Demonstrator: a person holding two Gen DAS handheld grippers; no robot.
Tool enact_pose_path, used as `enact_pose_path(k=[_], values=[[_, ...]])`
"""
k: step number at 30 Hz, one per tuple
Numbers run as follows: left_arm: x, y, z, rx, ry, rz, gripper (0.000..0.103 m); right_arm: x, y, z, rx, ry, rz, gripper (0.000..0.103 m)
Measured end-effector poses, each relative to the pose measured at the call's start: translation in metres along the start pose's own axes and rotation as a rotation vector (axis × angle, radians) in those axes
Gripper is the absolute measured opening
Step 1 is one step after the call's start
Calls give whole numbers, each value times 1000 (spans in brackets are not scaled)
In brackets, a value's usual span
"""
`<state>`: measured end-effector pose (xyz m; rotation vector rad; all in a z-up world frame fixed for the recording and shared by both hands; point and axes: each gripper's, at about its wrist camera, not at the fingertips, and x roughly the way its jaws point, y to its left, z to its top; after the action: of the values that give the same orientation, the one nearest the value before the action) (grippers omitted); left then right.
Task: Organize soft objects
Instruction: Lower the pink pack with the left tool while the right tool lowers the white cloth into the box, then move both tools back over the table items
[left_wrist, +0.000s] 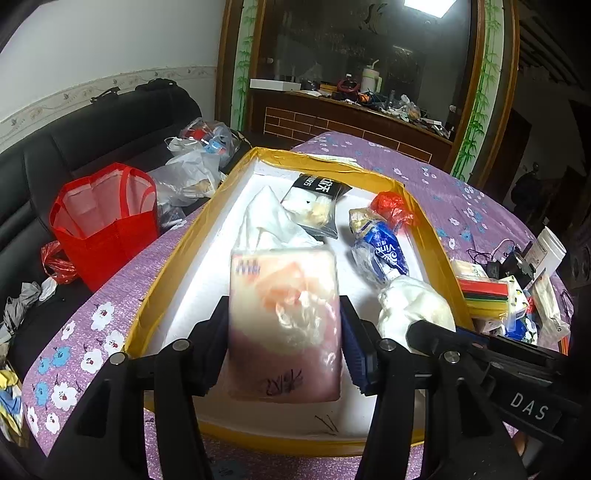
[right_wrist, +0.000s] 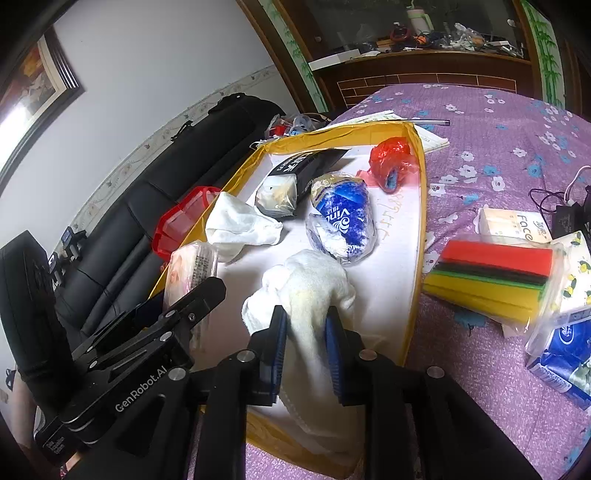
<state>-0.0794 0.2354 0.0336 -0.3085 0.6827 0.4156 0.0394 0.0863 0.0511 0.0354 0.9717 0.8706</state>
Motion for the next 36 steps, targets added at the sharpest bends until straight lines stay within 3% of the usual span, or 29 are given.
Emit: enact_pose_path(k=[7,14,36], values=[[-3,2,0,-8,-11,5,61,-4,0,-1,5,-6,5,34],[-6,1,0,-5,-18,10,65,-12,0,-1,7,-20,21,34],[-33,-19,6,20,-72,-18,65,-53,-8,-11,14,-67,46,40]])
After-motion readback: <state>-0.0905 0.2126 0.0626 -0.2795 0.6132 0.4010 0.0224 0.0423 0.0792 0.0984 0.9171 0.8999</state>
